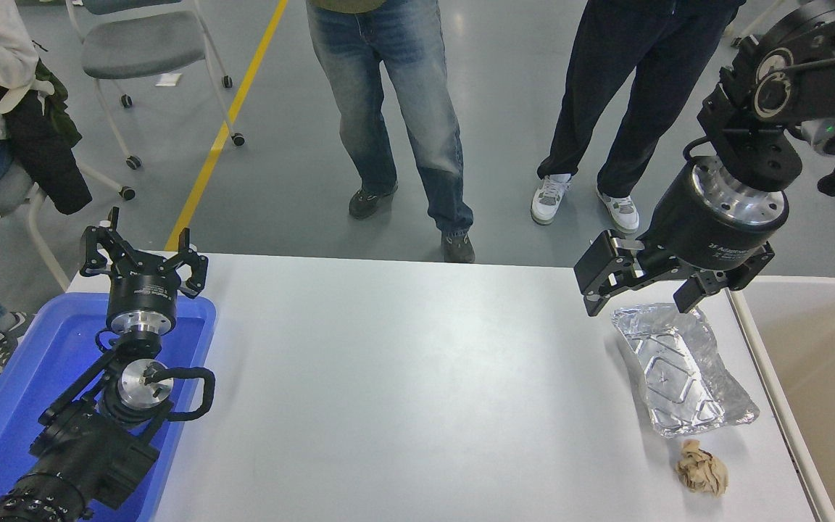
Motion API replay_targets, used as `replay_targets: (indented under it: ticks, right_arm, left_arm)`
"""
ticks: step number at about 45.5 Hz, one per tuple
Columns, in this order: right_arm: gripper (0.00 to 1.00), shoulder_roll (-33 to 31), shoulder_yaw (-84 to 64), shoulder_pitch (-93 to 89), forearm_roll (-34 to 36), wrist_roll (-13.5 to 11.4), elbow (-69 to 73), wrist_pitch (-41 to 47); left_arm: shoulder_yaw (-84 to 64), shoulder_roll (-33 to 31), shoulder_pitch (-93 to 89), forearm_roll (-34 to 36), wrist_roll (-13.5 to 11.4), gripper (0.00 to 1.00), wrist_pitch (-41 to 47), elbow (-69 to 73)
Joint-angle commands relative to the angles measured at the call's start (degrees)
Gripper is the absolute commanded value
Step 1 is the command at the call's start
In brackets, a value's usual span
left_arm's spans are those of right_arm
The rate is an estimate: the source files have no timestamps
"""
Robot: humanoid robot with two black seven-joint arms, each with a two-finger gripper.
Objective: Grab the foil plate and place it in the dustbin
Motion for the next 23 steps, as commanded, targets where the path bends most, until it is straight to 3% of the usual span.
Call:
replay_targets:
  ticks: [1,23]
  right_arm:
    - [1.00,0.00,0.05,-0.14,-0.19,0.00,0.00,0.00]
    - [1.00,-2.19,0.05,-1.19,-2.56,0.09,-1.32,0.00]
  left_arm:
    - [-0.02,-0.02,0.00,-0.01,-0.03,0.99,0.00,0.04]
    - [0.50,0.33,0.00,-0.01,-0.03,0.99,0.00,0.04]
